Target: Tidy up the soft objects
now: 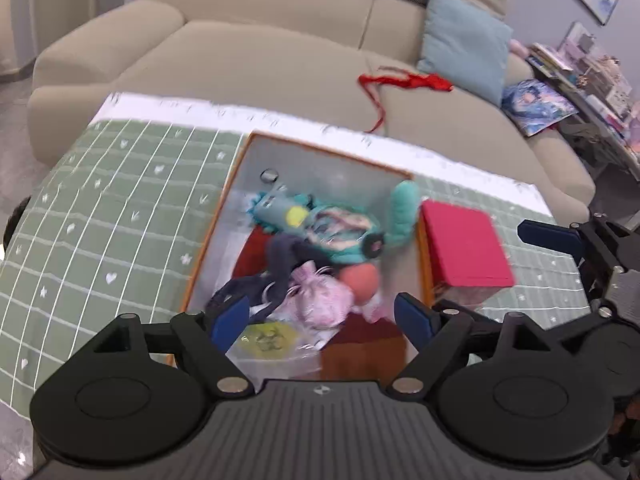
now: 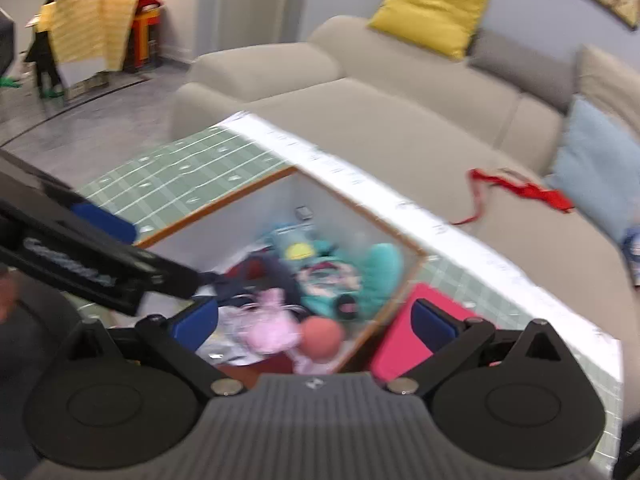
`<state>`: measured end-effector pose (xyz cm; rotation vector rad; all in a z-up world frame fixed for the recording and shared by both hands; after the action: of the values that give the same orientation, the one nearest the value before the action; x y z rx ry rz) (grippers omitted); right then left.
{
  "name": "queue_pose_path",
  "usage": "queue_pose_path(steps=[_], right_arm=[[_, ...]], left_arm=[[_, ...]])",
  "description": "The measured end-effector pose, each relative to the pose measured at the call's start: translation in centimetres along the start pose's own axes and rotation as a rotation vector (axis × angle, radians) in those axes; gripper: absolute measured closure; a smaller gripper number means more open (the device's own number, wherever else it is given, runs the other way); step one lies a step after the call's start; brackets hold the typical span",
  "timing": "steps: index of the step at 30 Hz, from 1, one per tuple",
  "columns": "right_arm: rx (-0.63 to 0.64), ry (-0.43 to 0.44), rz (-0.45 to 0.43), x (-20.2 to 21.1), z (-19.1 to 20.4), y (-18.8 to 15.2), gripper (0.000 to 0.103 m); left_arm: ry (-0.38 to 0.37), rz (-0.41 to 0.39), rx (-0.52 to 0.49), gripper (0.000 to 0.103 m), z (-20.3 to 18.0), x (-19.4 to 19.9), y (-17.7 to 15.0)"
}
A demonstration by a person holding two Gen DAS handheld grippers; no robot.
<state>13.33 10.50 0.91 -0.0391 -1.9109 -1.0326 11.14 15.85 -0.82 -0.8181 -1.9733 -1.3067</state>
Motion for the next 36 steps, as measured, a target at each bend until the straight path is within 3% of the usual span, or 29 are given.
queue_pose_path(steps=[8, 11, 16, 19, 24, 32, 36], right_arm=[[-0.125, -0.199, -0.088, 4.5, -4.5, -2.3, 0.003], [-0.175, -0.292, -0.136, 6.4, -6.0, -3.8, 0.003], [-0.229, -0.371, -0.168, 8.4, -7.6, -6.6, 0.003], [-0.268, -0.393, -0.19, 9.4, -8.3, -8.6, 0.003], [-0.33, -0.454, -0.184, 10.5, -8.2, -11.9, 0.003], [-0.448, -0.477, -0.159, 10.8, -7.6, -17.1, 0.003], [-0.437, -0.515, -0.17, 10.3, -7.9, -18.2, 0.003]], left_arm=[[0.031, -0.239, -0.159, 0.007, -5.1, 2.5, -0.8], [0.015, -0.305, -0.168, 0.007, -6.3, 2.5, -1.6], [0.005, -0.418, -0.192, 0.007, -8.1, 2.8, -3.4], [0.045, -0.394, -0.193, 0.007, -8.4, 2.0, -4.4], [0.012, -0.363, -0.156, 0.009, -7.8, 0.5, -6.2], [0.034, -0.45, -0.156, 0.011, -7.3, 0.5, -7.4], [0.036, -0.43, -0.121, 0.011, -6.9, -0.1, -7.3]])
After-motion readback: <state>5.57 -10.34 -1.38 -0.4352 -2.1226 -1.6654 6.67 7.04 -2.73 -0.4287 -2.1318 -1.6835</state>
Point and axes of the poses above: each gripper's, at about its wrist camera, not at the fingertips, and x roughly against the way its jaws point, z to its left, y to its top, the point moved 6 cm from there along -x, roughly the way its jaws point, and after that the axes turned 7 degrees about x, right-handed, at the moved point
